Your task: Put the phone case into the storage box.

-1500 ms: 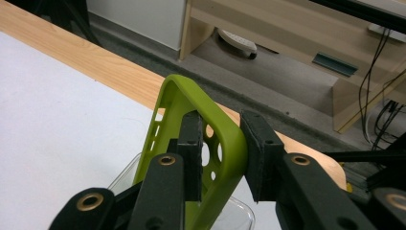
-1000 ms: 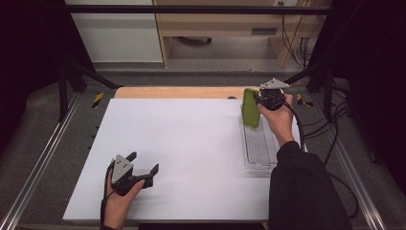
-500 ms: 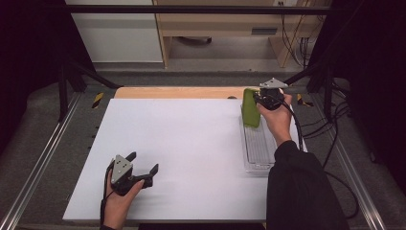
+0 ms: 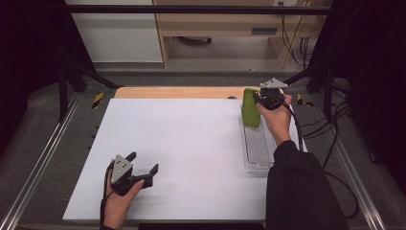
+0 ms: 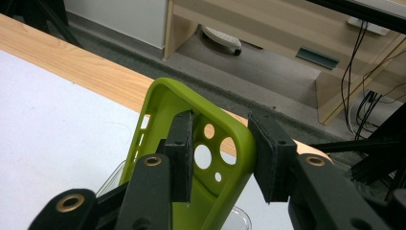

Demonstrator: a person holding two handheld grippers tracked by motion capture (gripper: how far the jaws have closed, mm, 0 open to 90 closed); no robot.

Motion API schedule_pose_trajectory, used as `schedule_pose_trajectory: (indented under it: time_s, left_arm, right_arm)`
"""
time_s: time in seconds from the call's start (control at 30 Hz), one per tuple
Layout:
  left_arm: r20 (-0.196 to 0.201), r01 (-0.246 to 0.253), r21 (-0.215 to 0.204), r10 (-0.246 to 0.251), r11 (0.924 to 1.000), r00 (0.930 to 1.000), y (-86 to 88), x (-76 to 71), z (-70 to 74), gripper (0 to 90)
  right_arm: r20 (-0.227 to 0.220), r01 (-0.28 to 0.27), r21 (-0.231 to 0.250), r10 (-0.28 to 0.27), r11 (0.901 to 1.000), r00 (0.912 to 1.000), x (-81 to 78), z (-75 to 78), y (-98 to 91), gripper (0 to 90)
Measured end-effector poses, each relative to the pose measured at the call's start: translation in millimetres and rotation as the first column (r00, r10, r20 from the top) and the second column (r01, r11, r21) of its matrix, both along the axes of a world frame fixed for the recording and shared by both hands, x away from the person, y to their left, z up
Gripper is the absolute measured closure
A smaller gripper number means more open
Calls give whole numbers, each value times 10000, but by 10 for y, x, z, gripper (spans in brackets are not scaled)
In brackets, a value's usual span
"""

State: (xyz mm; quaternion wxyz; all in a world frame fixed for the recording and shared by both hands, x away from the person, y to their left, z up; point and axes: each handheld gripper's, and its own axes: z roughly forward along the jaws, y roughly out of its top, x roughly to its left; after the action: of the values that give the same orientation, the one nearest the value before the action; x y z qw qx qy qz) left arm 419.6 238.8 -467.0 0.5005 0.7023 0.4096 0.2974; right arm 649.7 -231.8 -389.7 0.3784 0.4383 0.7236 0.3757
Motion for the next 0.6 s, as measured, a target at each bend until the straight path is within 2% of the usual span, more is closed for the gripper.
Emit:
schedule_pose_trajectory:
  time_s: [0.6]
  left_arm:
    - [-8,12,4,-12,10000,10000,9,1,2,57]
  right_arm:
    - [59,180,137,-181,9997,9998,23,-26,8,604]
